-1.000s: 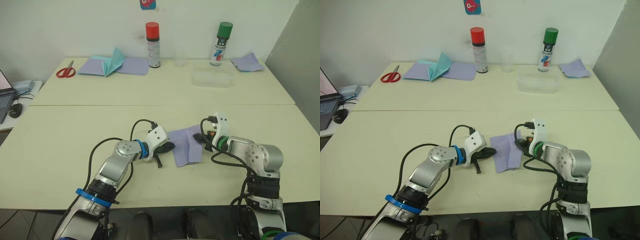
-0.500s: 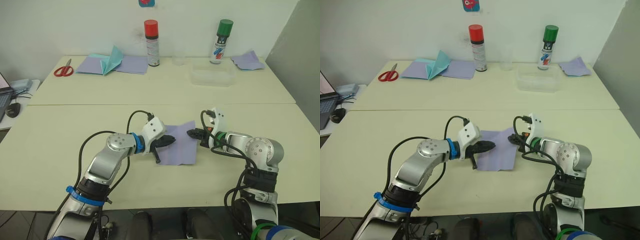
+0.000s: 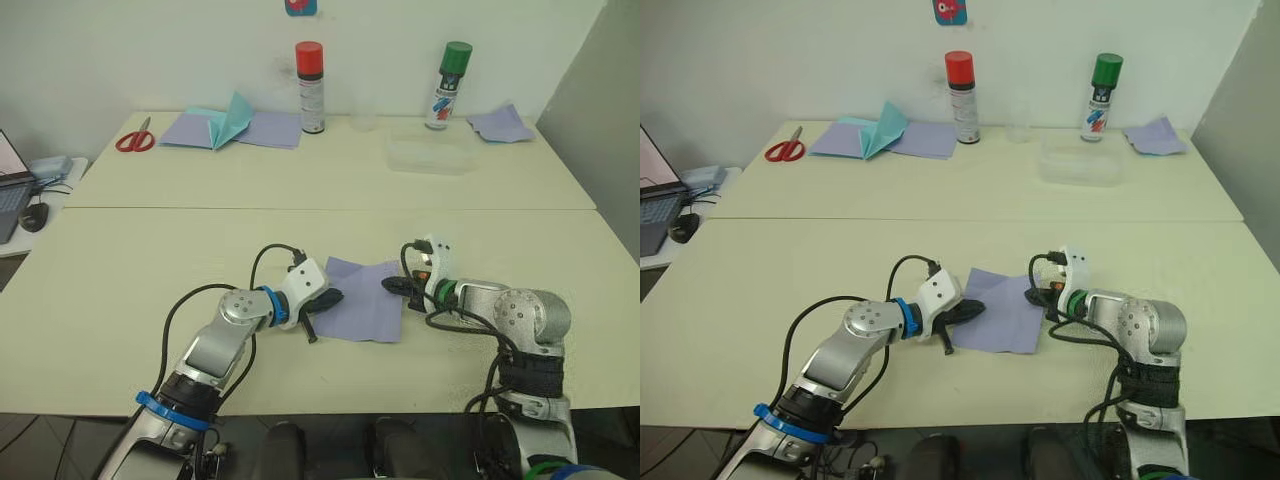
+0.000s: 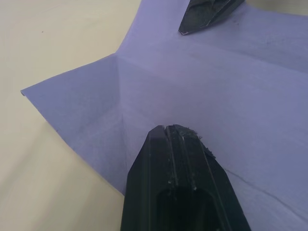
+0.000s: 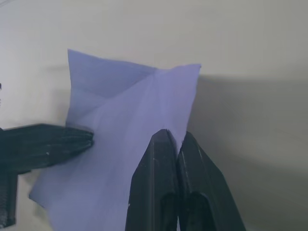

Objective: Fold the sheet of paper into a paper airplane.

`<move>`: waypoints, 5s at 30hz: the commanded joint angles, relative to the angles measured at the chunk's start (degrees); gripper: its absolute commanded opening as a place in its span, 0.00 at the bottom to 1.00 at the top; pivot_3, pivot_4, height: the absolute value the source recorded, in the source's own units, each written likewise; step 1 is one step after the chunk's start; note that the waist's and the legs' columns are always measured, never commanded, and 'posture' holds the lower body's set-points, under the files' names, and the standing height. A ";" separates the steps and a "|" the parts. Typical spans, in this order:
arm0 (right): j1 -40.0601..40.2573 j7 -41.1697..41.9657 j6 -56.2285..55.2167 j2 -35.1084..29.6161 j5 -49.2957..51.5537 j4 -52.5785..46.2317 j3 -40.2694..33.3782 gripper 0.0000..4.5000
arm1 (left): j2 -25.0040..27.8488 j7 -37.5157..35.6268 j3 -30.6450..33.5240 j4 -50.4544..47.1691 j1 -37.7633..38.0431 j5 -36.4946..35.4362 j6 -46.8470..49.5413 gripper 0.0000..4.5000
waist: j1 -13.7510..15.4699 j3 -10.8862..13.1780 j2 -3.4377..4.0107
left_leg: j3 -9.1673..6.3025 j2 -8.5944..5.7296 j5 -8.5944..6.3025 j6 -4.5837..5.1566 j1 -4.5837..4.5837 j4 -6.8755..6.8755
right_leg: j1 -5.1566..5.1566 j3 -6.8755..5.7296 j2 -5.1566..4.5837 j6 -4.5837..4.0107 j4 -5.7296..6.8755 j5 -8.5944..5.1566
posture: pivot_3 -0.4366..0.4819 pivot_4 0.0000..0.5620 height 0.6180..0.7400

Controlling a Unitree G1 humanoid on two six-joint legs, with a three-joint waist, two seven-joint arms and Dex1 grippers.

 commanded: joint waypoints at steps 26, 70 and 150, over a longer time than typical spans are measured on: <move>4.96 18.00 -42.98 -17.30 -20.80 -2.32 27.29 0.01 | -0.73 0.03 -2.53 2.24 0.41 1.96 1.17 0.00 | 0.03 -0.02 -0.04 | 0.02 -0.07 0.00 0.00 0.05 0.07 | 0.04 -0.03 0.00 0.04 0.01 0.02 | 0.48 0.27 1.00; 3.13 19.55 -45.33 -14.60 -22.33 0.13 26.39 0.01 | -1.27 -0.13 -2.87 1.75 0.82 1.74 1.75 0.00 | 0.15 -0.02 -0.04 | -0.01 -0.07 0.00 0.00 0.48 0.10 | 0.49 -0.05 -0.06 0.03 0.01 0.01 | 0.48 0.27 1.00; 7.46 12.97 -38.64 -9.21 -19.26 1.93 21.99 0.01 | -11.89 0.42 -4.07 29.79 -17.36 6.94 -8.41 0.00 | 0.01 0.10 -0.33 | -0.05 -0.09 0.00 -0.01 0.51 0.09 | 0.55 -0.05 0.08 0.06 0.00 0.03 | 0.48 0.27 1.00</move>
